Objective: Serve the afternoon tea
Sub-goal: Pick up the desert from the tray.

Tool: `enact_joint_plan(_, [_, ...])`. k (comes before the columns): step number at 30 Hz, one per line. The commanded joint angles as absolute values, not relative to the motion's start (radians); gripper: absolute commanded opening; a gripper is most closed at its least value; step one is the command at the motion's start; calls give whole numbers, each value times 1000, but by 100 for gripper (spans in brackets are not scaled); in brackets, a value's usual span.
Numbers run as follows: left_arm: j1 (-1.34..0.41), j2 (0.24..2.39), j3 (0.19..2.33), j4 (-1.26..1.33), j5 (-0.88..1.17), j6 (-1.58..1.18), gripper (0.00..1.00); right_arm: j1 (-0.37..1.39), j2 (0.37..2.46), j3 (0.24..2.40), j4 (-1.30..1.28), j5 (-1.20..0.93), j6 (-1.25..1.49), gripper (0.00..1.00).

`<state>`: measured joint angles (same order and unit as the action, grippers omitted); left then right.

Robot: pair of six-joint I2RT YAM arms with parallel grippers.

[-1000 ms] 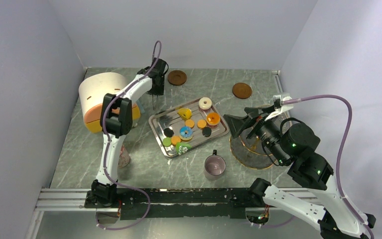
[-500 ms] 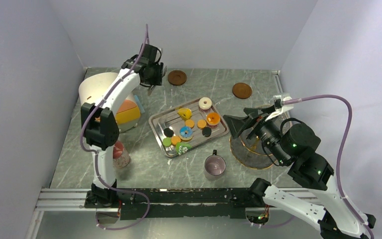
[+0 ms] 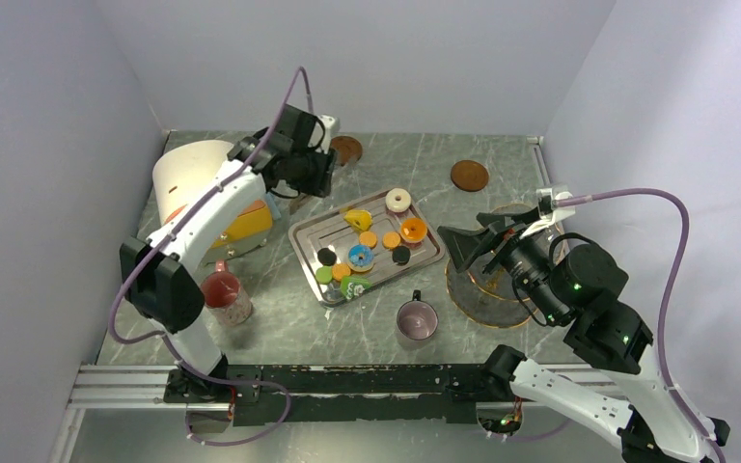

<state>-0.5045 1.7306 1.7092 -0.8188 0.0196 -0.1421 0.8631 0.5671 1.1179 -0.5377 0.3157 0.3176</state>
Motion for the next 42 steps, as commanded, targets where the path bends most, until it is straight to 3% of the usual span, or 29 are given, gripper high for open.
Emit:
enact_joint_plan(1, [-597,1656,1651,-826,19,-150,49,863,551,1123,-542,331,328,100])
enact_joint_plan(24, [-733,1845,1611,-764,-148,-168,48,863,531,1117,-546,336,329,99])
enact_joint_plan(42, [-769,1848,1585,-768,-183,-181,46,863,538,1112,-535,345,315,99])
